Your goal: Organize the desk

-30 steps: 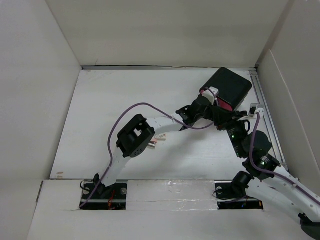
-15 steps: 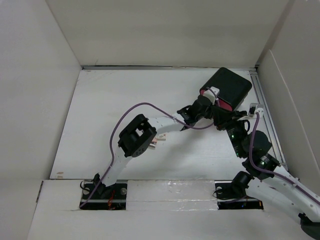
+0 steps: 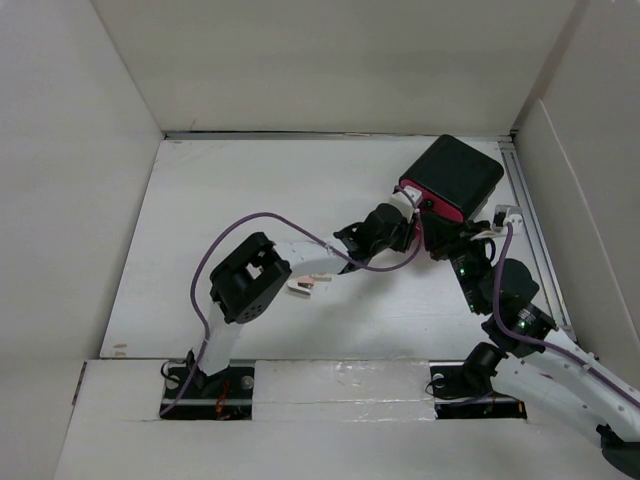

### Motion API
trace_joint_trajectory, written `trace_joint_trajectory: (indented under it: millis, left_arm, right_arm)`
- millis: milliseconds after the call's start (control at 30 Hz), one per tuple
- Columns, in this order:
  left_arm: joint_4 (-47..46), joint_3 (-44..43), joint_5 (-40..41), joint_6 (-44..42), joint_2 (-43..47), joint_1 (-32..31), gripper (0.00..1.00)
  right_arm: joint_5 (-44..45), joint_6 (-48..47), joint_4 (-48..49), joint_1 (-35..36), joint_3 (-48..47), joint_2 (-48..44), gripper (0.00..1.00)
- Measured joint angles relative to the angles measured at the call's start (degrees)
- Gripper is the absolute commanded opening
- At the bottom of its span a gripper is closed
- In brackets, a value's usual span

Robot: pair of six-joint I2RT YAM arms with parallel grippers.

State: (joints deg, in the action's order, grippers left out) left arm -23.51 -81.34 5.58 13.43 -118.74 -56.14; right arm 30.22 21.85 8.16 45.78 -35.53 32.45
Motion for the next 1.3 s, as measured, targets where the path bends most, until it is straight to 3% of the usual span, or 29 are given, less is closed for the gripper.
trace_joint_trajectory:
  millis: [667,733,767,800,1000,1300]
  left_arm:
    - [0.59,11.91,1.36,0.61,8.98,-1.66,0.00]
    - [0.85,11.96,1.42,0.66,8.98,-1.70,0.15]
    - [0.87,11.96,1.46,0.66,8.98,-1.73,0.15]
    - [0.87,11.96,1.60,0.66,8.98,-1.77,0.22]
    - [1.18,11.96,2.93,1.18,8.98,-1.92,0.44]
    - [1.53,12.00,6.45,1.62,9.01,-1.90,0.56]
  right_arm:
    - [-0.04,0.00,0.02,0.00,0.00,-0.13,0.28]
    - [-0.04,0.00,0.02,0.00,0.00,-0.13,0.28]
    - [-0.04,0.00,0.02,0.00,0.00,-0.13,0.28]
    - [-0.04,0.00,0.00,0.00,0.00,-0.11,0.28]
    - [-0.02,0.00,0.00,0.00,0.00,-0.17,0.28]
    - [-0.02,-0.02,0.00,0.00,0.00,-0.09,0.28]
